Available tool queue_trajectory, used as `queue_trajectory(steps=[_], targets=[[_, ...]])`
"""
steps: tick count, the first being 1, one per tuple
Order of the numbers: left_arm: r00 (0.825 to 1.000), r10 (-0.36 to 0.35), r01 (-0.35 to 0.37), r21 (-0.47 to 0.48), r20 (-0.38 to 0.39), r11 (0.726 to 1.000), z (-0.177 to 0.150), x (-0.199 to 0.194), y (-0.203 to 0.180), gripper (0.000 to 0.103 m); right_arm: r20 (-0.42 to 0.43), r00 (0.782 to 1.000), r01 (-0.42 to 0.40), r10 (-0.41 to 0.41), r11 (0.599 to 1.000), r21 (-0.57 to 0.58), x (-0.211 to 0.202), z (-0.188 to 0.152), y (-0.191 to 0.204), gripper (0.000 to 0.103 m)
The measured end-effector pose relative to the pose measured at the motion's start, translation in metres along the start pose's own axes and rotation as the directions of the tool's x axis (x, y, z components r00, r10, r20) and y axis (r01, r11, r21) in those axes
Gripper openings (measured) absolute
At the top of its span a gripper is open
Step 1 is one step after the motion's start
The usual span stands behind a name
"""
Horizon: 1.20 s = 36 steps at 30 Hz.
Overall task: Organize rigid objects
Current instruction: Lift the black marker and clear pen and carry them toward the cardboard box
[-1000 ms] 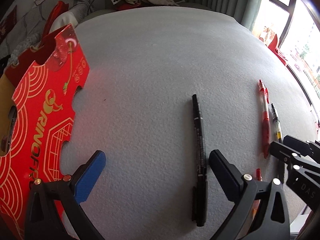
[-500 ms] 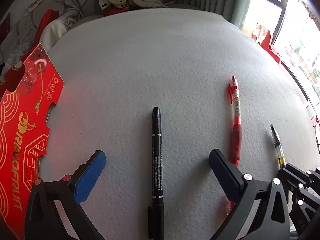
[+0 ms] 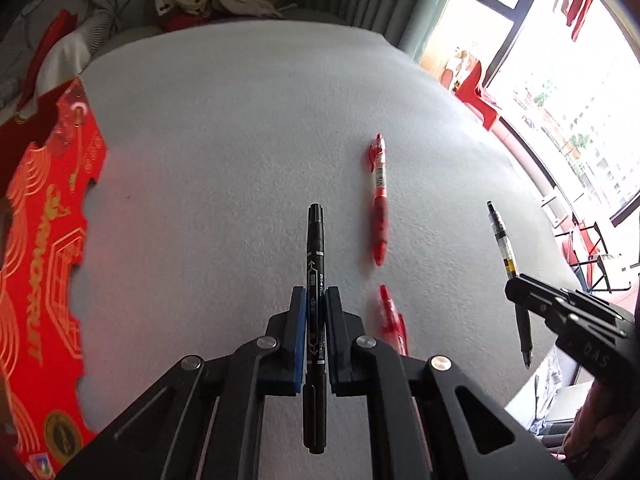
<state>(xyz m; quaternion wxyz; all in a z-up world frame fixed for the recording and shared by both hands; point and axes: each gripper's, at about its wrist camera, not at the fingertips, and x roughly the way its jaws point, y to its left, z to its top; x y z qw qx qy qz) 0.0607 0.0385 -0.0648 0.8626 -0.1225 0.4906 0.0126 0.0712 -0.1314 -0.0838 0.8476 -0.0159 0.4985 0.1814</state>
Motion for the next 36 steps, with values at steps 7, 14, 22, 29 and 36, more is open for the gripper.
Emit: queue_trajectory(steps=[7,14,22,29,36], targets=[[0.998,-0.007,0.005,0.04,0.07,0.999,-0.007,-0.032,-0.019,0.01,0.02,0.999,-0.037,0.036,0.998,0.055,-0.017,0.005,0.002,0.011],[0.99,-0.029,0.018,0.076,0.137,0.997,-0.03,-0.066,-0.025,0.01,0.023,0.999,-0.044,0.043,0.998,0.051,-0.027,0.005,0.01,0.011],[0.977,-0.054,0.035,0.091,0.208,0.995,-0.019,-0.092,-0.036,0.01,0.031,0.998,-0.056,0.054,0.997,0.052,-0.041,0.008,0.022,0.011],[0.964,-0.059,0.041,0.077,0.258,0.996,-0.023,-0.115,-0.021,0.01,0.034,0.998,-0.051,0.05,0.998,0.023,-0.046,0.008,0.045,0.011],[0.949,-0.06,0.045,0.055,0.309,0.997,-0.029,-0.137,-0.005,0.01,0.045,0.998,-0.053,0.053,0.999,-0.005,-0.051,0.01,0.07,0.011]])
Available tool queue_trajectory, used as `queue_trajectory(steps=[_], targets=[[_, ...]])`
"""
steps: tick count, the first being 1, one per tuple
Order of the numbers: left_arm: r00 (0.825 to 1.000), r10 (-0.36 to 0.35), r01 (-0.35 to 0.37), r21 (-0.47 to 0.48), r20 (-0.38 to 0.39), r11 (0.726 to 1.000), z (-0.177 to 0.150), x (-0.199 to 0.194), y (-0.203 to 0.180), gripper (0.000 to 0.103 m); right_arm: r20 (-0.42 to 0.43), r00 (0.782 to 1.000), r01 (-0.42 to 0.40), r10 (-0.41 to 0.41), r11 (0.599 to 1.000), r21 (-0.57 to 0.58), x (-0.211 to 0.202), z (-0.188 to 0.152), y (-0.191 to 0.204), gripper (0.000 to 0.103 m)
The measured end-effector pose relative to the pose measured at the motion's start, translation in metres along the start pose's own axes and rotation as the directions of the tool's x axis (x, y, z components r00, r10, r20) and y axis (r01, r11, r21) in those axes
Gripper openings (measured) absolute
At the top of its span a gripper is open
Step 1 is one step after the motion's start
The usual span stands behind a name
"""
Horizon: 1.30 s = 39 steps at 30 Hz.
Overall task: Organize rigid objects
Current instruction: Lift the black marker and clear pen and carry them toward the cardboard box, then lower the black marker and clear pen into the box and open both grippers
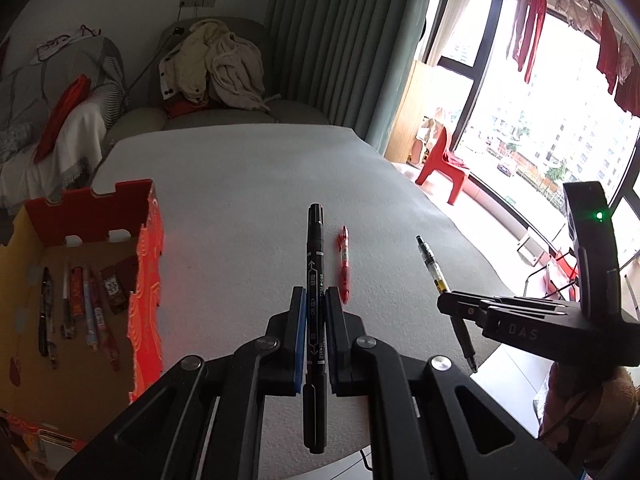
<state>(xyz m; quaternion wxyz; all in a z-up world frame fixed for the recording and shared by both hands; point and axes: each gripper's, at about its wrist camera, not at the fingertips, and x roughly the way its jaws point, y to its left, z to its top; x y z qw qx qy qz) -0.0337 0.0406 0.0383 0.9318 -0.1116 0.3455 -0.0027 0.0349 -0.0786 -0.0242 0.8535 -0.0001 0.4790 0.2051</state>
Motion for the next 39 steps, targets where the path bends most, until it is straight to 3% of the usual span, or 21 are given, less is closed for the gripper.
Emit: queue_trajectory(steps=[10,21,31,39], targets=[[0.995,0.045,-0.04,-0.056,0.086,0.998,0.01,-0.029,0.038,0.01,0.025,0.999,-0.023,0.025,0.996,-0.083,-0.008,0.011,0.047,0.011],[0.982,0.14,-0.122,-0.14,0.123,0.983,0.011,-0.055,0.099,0.01,0.003,0.993,-0.116,0.119,0.975,-0.188,0.004,0.023,0.124,0.011],[0.947,0.307,-0.28,-0.234,0.09,0.931,0.005,-0.074,0.175,0.01,-0.058,0.971,-0.238,0.232,0.909,-0.342,0.026,0.024,0.223,0.011],[0.927,0.372,-0.348,-0.277,0.04,0.896,0.004,-0.069,0.217,0.01,-0.123,0.95,-0.312,0.287,0.859,-0.405,0.054,0.024,0.285,0.011]])
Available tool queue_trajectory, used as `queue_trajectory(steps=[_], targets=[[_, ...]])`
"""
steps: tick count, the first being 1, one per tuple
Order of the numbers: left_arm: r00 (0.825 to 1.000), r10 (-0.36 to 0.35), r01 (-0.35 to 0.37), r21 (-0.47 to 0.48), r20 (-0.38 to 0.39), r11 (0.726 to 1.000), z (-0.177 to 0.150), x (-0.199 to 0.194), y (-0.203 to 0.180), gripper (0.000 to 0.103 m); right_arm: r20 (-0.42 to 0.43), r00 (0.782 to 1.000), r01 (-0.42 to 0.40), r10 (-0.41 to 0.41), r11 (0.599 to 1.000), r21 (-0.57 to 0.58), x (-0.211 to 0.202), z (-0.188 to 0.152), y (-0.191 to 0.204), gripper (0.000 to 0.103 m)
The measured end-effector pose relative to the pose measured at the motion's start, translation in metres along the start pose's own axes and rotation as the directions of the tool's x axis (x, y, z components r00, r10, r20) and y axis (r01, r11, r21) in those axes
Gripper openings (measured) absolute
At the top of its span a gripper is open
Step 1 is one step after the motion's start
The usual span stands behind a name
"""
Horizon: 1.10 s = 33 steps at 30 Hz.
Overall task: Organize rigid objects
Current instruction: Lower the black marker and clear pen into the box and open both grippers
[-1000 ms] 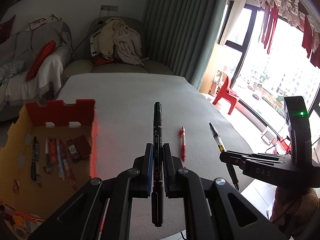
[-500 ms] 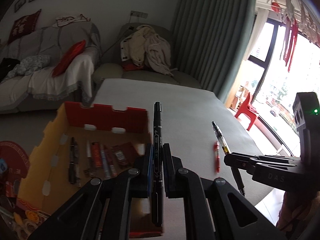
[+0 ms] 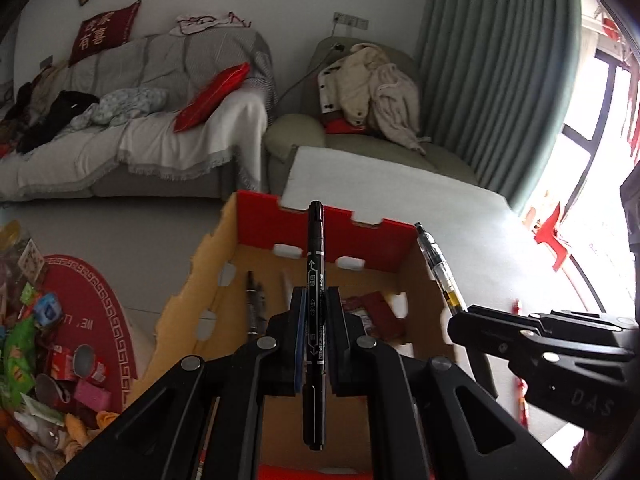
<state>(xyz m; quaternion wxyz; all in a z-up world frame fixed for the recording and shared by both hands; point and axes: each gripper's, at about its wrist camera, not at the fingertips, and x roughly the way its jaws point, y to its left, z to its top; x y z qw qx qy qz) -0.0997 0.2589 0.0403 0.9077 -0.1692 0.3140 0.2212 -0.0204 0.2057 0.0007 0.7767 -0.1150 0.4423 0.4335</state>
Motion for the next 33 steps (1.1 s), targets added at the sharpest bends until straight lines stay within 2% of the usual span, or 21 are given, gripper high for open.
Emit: queue_trajectory(steps=[7,23,33], targets=[[0.999,0.013,-0.014,-0.017,-0.031,1.0,0.006,0.019,0.011,0.01,-0.027,0.999,-0.028,0.028,1.0,0.008,0.022,0.017,0.003,0.011],[0.993,0.048,-0.045,0.023,-0.112,0.999,0.025,0.069,-0.004,0.01,-0.051,0.999,0.022,-0.02,0.999,0.044,0.048,0.041,-0.025,0.011],[0.977,0.096,-0.092,0.028,-0.189,0.995,0.03,0.098,-0.005,0.01,-0.07,0.995,0.074,-0.072,0.997,0.029,0.062,0.044,-0.036,0.011]])
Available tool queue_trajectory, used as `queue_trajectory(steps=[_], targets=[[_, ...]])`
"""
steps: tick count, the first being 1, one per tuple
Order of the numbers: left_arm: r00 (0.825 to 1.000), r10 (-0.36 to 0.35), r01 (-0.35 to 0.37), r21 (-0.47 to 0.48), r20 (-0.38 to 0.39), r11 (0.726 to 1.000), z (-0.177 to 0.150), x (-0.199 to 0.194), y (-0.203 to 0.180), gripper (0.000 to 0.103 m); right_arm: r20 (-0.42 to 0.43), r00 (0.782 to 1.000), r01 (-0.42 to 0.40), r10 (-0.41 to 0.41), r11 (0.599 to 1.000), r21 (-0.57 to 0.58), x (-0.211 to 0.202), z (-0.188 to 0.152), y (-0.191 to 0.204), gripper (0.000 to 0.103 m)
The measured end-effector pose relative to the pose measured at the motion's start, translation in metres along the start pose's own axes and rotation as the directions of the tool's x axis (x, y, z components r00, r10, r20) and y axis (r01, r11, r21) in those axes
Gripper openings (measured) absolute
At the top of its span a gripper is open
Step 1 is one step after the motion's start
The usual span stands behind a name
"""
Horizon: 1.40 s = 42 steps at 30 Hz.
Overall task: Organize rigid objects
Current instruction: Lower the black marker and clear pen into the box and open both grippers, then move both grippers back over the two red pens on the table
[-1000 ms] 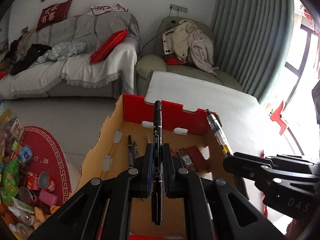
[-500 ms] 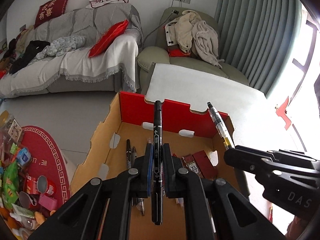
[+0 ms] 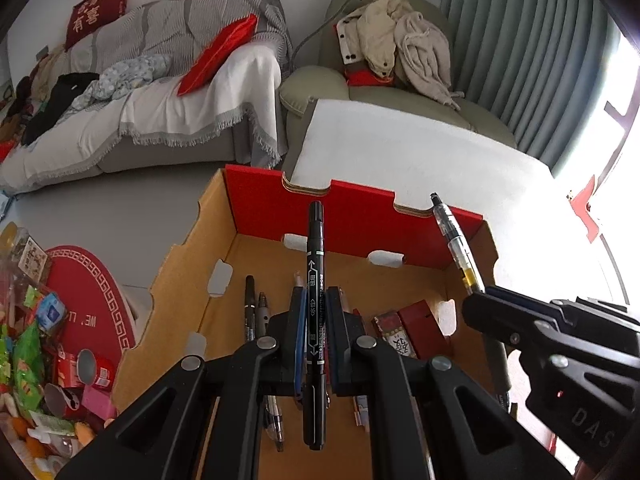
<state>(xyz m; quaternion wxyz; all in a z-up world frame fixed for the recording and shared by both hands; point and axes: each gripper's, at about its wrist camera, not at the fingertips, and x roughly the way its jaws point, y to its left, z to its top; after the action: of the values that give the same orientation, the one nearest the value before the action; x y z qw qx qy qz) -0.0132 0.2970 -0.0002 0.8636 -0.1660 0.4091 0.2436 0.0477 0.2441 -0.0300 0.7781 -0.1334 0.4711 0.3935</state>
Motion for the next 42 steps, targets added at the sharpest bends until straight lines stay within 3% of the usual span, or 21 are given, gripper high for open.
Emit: queue_trajectory(steps=[8,14,15,16,18,19,21,22,23,24,25,26,28,32,36,38,39,42], targets=[[0.997,0.005,-0.004,0.014,-0.081,1.0,-0.002,0.022,-0.004,0.01,-0.039,0.999,0.009,-0.008,1.0,0.024,0.018,-0.003,-0.01,0.011],[0.979,0.014,-0.01,0.018,-0.204,1.0,-0.005,0.05,-0.009,0.013,-0.09,0.995,0.036,-0.033,0.999,0.031,0.039,-0.004,-0.016,0.011],[0.975,0.016,-0.011,0.023,-0.222,1.0,-0.006,0.053,-0.01,0.028,-0.099,0.995,0.035,-0.031,0.999,0.032,0.042,-0.005,-0.018,0.011],[0.968,0.026,-0.019,0.03,-0.251,0.999,-0.007,0.058,-0.011,0.052,-0.115,0.993,0.034,-0.03,0.999,0.032,0.045,-0.005,-0.019,0.011],[0.953,0.046,-0.044,0.015,-0.3,0.999,-0.01,0.066,-0.008,0.069,-0.13,0.99,0.05,-0.047,0.999,0.021,0.045,-0.004,-0.021,0.012],[0.945,0.018,-0.025,-0.017,-0.327,1.0,-0.012,0.069,-0.003,0.081,-0.134,0.99,0.052,-0.049,0.999,0.017,0.043,-0.003,-0.021,0.012],[0.947,-0.019,0.0,-0.058,-0.321,0.998,-0.012,0.068,0.003,0.093,-0.132,0.99,0.048,-0.042,0.998,0.037,0.035,-0.001,-0.025,0.016],[0.954,-0.042,0.017,-0.084,-0.295,0.996,-0.011,0.064,0.007,0.1,-0.118,0.992,0.051,-0.045,0.997,0.054,0.029,-0.001,-0.026,0.027],[0.962,-0.055,0.029,-0.102,-0.266,0.994,-0.01,0.058,0.011,0.103,-0.088,0.994,0.069,-0.063,0.995,0.074,0.018,-0.001,-0.029,0.047],[0.97,-0.072,0.047,-0.11,-0.233,0.993,-0.009,0.052,0.013,0.103,-0.053,0.997,0.053,-0.049,0.995,0.085,0.008,-0.002,-0.031,0.054],[0.974,-0.084,0.062,-0.108,-0.209,0.992,-0.009,0.046,0.013,0.103,-0.011,1.0,0.009,-0.007,0.995,0.097,-0.004,-0.003,-0.033,0.081],[0.978,-0.09,0.072,-0.099,-0.19,0.992,-0.01,0.039,0.01,0.103,0.03,0.999,0.026,-0.03,0.994,0.106,-0.019,-0.005,-0.035,0.103],[0.979,-0.107,0.096,-0.071,-0.172,0.993,-0.015,0.026,0.001,0.103,0.11,0.991,0.068,-0.08,0.991,0.112,-0.046,-0.014,-0.039,0.103],[0.98,-0.15,0.146,-0.035,-0.128,0.989,-0.026,-0.001,-0.024,0.103,0.16,0.984,0.054,-0.08,0.985,0.162,-0.083,-0.036,-0.062,0.103],[0.972,-0.206,0.208,0.008,-0.116,0.978,-0.035,-0.02,-0.058,0.103,0.141,0.977,0.116,-0.161,0.951,0.286,-0.105,-0.073,-0.11,0.103],[0.965,-0.235,0.242,0.059,-0.115,0.968,-0.043,-0.03,-0.084,0.103,0.098,0.966,0.19,-0.238,0.916,0.353,-0.111,-0.103,-0.143,0.103],[0.961,-0.249,0.259,0.084,-0.12,0.962,-0.048,-0.034,-0.096,0.103,0.075,0.958,0.231,-0.277,0.899,0.372,-0.113,-0.114,-0.156,0.103],[0.943,-0.29,0.316,0.174,-0.161,0.933,-0.066,-0.04,-0.144,0.103,-0.035,0.898,0.418,-0.438,0.827,0.377,-0.116,-0.152,-0.195,0.103]])
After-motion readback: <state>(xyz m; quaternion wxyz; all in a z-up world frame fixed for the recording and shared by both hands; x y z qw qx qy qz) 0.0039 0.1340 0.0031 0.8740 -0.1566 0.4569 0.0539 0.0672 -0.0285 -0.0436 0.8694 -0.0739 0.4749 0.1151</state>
